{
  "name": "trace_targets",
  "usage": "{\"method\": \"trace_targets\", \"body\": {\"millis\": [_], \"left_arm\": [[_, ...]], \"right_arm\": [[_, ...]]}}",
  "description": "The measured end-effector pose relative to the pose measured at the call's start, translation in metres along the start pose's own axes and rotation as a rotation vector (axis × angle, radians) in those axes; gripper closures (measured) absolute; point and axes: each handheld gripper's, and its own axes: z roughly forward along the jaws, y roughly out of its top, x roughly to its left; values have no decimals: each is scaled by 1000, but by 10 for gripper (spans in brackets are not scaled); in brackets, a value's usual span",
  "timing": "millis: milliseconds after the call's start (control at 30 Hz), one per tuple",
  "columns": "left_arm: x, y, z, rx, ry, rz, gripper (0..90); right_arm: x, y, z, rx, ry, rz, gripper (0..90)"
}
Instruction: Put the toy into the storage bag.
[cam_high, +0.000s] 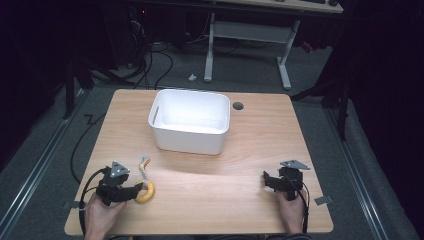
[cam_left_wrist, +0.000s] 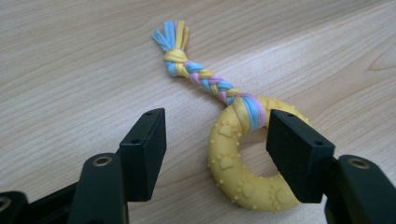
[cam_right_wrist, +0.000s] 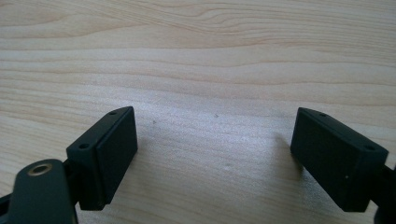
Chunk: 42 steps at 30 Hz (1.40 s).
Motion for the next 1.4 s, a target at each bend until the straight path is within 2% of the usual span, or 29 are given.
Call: {"method": "trace_targets", "body": {"millis": [200, 500, 567, 867, 1167, 1400], "left_arm": [[-2, -2, 5, 42, -1, 4, 414], [-4, -2, 9, 67, 3, 12, 455], [-5, -2, 12, 88, 0, 9, 466], [-10, 0, 17, 112, 9, 27, 504], [-11, 1, 20, 134, -2, 24, 558], [-10, 2, 20, 145, 5, 29, 611]], "right_arm": [[0, 0, 0, 0, -1, 0, 146], [0, 0, 0, -1, -2, -1, 146], [1, 0, 0, -1, -2, 1, 146], [1, 0, 0, -2, -3, 0, 146], [1, 0, 0, -2, -3, 0, 146], [1, 0, 0, -2, -3, 1, 146]]}}
